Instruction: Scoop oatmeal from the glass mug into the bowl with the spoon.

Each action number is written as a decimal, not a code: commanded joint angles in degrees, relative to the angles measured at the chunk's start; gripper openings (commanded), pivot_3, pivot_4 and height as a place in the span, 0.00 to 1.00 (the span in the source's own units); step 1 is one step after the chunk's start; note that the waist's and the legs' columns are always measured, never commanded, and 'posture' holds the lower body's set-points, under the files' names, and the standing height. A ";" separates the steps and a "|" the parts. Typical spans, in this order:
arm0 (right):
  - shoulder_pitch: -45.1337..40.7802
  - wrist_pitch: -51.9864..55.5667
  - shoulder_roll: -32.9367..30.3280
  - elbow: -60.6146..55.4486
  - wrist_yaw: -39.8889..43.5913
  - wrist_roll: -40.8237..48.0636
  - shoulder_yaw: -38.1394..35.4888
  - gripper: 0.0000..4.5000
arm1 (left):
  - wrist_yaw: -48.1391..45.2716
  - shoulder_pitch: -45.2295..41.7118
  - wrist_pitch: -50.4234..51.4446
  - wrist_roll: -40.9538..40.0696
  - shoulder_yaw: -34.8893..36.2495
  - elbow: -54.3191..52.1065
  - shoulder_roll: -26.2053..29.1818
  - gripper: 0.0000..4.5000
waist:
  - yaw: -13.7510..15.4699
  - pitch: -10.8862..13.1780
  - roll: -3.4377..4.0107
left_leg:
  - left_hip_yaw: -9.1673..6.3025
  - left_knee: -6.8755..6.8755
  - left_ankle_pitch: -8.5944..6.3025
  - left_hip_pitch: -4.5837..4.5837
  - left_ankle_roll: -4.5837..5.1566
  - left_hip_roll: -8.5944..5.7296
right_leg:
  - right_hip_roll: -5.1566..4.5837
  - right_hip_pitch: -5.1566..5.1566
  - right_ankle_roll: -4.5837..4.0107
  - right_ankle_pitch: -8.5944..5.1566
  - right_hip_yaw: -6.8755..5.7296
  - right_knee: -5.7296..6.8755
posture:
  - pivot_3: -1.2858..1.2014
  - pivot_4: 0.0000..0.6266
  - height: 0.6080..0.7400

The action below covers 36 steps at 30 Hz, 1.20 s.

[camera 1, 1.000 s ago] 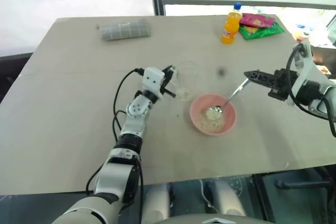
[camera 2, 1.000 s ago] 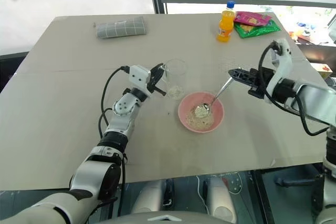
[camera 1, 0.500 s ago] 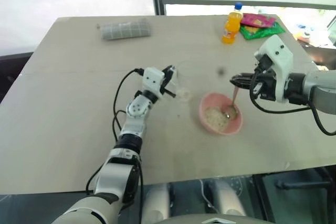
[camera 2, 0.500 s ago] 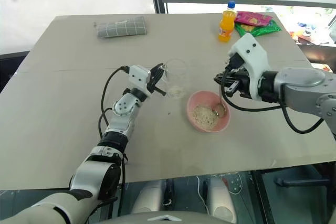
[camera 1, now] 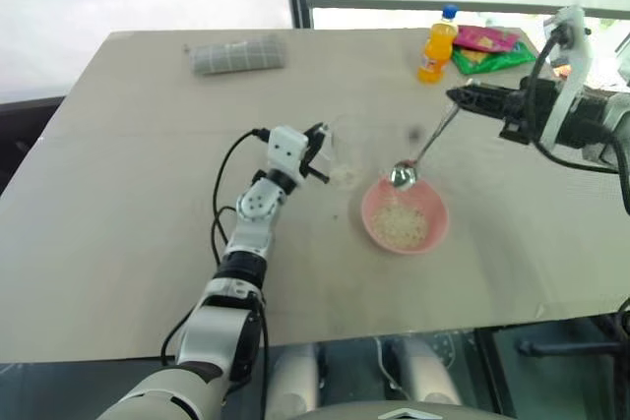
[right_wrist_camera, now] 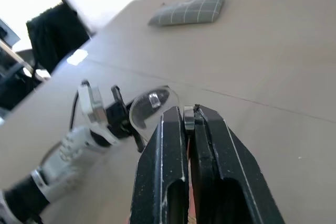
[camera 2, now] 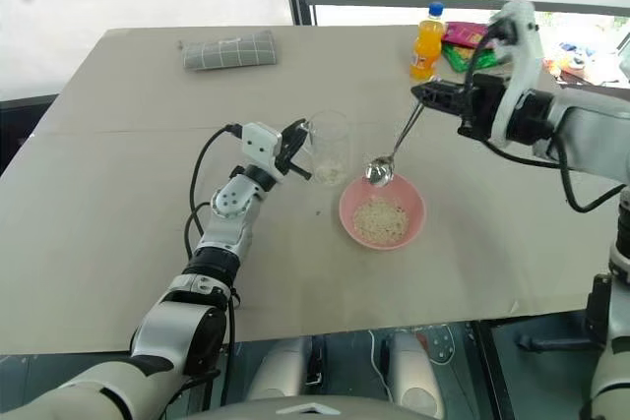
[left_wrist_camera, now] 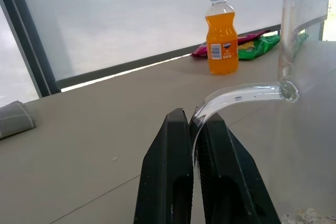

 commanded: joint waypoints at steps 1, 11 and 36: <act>-1.74 -5.58 2.53 2.78 -8.36 8.41 -3.39 0.00 | -0.07 0.04 -0.09 0.21 -0.33 -0.93 0.12 0.01 | -0.07 0.00 0.00 | 0.01 0.00 0.00 0.00 0.00 0.00 | 0.00 0.00 0.00 0.00 0.00 0.00 | 0.52 0.24 1.00; -9.92 -11.61 12.85 8.98 -12.03 2.32 0.61 0.00 | -2.84 0.70 0.98 -1.57 -0.64 -2.18 -0.71 0.01 | -0.14 -0.01 0.01 | 0.29 0.01 0.00 0.01 0.01 0.01 | 0.02 -0.01 0.01 0.00 0.01 0.07 | 0.52 0.24 1.00; -15.12 -15.87 20.82 13.64 11.01 -37.12 5.51 0.86 | -3.33 1.76 4.26 -3.63 0.55 -5.29 -0.27 0.00 | -0.25 0.00 0.02 | 0.32 0.00 0.01 -0.03 0.00 0.01 | 0.01 -0.04 0.01 0.00 -0.05 0.03 | 0.52 0.24 1.00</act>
